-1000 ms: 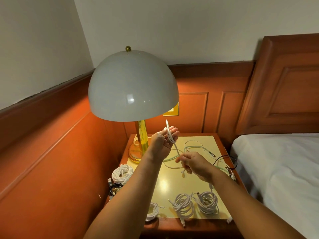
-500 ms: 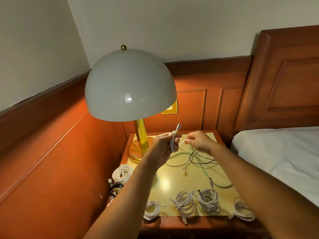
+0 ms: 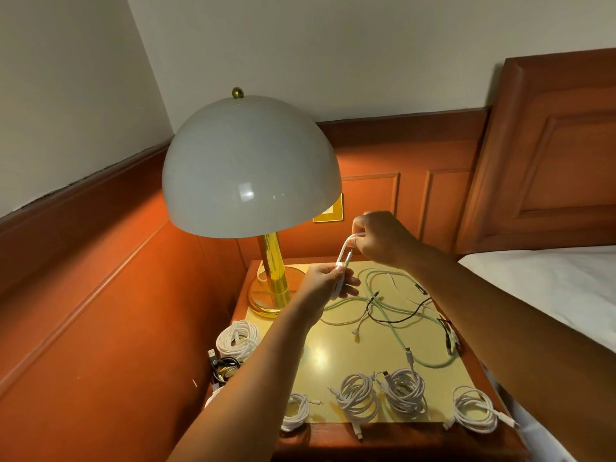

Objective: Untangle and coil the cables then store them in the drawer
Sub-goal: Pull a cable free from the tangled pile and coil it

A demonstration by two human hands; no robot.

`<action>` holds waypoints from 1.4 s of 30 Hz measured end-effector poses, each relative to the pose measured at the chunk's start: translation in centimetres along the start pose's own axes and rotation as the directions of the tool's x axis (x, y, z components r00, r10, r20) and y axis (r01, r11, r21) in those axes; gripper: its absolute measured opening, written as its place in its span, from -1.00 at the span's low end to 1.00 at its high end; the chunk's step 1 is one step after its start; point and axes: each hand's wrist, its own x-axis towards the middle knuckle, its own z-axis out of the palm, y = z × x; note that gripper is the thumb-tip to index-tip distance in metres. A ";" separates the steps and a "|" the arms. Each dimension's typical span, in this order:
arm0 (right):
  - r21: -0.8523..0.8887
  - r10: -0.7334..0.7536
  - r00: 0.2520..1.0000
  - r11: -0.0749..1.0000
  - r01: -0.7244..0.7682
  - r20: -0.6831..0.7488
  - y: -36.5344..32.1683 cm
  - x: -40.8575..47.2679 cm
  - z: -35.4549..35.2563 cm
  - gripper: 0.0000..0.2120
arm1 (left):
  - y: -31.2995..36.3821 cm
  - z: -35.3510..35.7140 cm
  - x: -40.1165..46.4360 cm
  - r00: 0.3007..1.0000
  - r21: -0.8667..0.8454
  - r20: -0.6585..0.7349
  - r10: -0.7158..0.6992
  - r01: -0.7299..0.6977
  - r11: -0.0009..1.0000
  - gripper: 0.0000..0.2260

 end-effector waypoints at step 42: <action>0.756 0.375 0.871 0.455 -0.471 0.317 -8.1 -23.8 9.3 -0.65 | -0.2 0.6 -17.7 0.969 -0.626 0.223 -0.103 0.223 0.748 -0.76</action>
